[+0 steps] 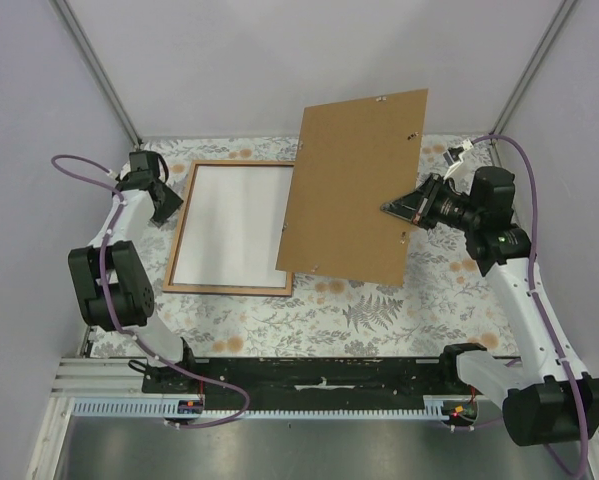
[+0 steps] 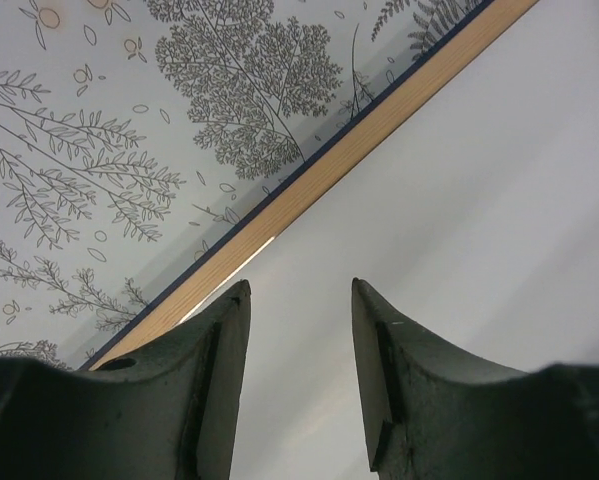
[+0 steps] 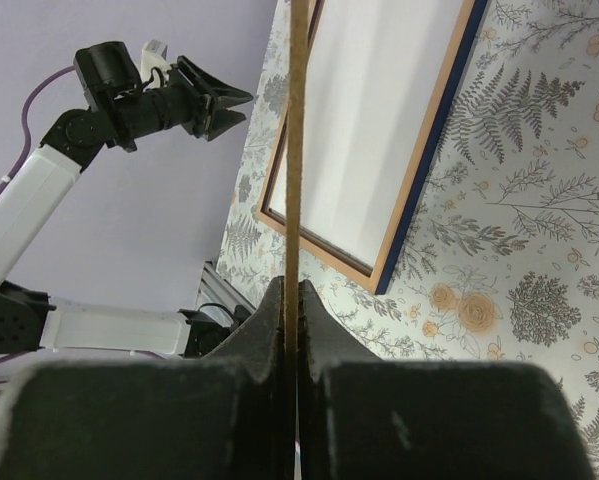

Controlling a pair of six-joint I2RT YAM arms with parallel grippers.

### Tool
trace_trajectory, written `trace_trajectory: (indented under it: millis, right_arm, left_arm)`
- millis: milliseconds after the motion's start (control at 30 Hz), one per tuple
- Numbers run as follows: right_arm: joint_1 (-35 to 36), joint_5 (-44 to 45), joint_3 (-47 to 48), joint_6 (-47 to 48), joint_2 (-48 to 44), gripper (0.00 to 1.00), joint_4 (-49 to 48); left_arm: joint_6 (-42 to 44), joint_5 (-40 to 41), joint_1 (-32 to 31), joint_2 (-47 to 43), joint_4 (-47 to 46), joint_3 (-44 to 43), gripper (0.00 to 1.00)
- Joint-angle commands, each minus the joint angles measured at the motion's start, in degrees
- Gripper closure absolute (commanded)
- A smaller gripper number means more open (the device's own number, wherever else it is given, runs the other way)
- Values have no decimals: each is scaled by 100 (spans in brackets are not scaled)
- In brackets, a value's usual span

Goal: Put the photo into the frame
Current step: Move the frame body.

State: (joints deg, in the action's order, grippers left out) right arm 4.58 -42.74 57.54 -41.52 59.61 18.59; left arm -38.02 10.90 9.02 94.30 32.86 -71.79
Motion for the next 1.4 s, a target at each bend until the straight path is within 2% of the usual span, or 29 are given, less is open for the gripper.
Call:
trace_trajectory:
  millis: [0, 300, 633, 900, 1367]
  right_arm:
    - [-27, -261, 73, 100, -292, 100, -514]
    - [-27, -296, 65, 56, -293, 100, -576]
    - [-19, -358, -23, 100, -319, 100, -611]
    - [-18, -410, -102, 91, -231, 100, -751]
    - [-27, -402, -137, 74, 111, 100, -1041]
  left_arm:
    - [-338, 202, 179, 228, -289, -493, 49]
    - [-355, 422, 346, 773, -324, -564, 55]
    - [-470, 747, 364, 1661, -307, -1117, 60]
    - [-329, 537, 364, 2153, -351, -1329, 62]
    - [-522, 159, 92, 1856, -913, -328, 63]
